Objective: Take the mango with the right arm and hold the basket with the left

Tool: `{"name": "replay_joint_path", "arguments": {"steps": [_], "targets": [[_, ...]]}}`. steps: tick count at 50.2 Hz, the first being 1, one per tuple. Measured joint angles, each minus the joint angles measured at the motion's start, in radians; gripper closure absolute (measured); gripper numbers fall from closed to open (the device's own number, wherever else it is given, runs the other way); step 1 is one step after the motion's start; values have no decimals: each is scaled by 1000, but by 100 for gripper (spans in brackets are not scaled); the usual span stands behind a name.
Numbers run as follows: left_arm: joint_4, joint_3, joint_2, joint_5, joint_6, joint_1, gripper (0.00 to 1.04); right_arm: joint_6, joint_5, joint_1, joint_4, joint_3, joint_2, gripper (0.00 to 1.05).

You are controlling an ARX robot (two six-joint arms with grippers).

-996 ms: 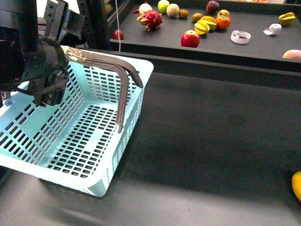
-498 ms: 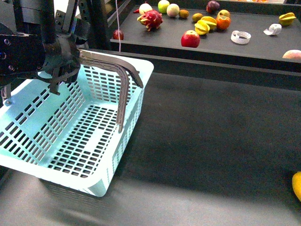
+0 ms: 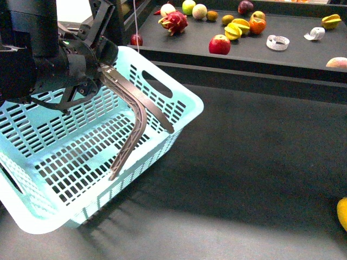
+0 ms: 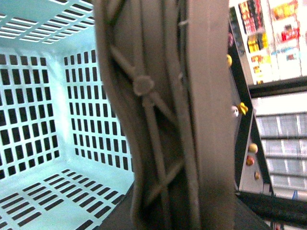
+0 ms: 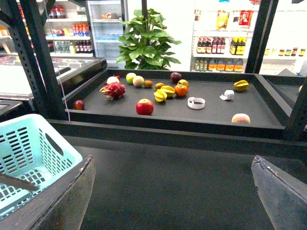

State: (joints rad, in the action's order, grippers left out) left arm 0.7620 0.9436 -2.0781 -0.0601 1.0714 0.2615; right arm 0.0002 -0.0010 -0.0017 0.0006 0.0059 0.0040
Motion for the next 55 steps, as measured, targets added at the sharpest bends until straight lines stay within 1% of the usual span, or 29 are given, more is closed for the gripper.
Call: {"name": "replay_joint_path", "arguments": {"steps": [6, 10, 17, 25, 29, 36, 43, 45, 55], "targets": [[68, -64, 66, 45, -142, 58, 89, 0, 0, 0, 0, 0, 0, 8], [103, -93, 107, 81, -206, 103, 89, 0, 0, 0, 0, 0, 0, 8], [135, -117, 146, 114, -329, 187, 89, 0, 0, 0, 0, 0, 0, 8], [166, -125, 151, 145, -414, 269, 89, 0, 0, 0, 0, 0, 0, 8], [196, -125, 150, 163, -429, 308, 89, 0, 0, 0, 0, 0, 0, 8], [239, -124, 150, 204, -441, 343, 89, 0, 0, 0, 0, 0, 0, 8], [230, -117, 137, 228, -473, 379, 89, 0, 0, 0, 0, 0, 0, 8], [239, -117, 132, 248, -473, 386, 89, 0, 0, 0, 0, 0, 0, 8], [241, -116, 127, 272, -511, 399, 89, 0, 0, 0, 0, 0, 0, 8]]}}
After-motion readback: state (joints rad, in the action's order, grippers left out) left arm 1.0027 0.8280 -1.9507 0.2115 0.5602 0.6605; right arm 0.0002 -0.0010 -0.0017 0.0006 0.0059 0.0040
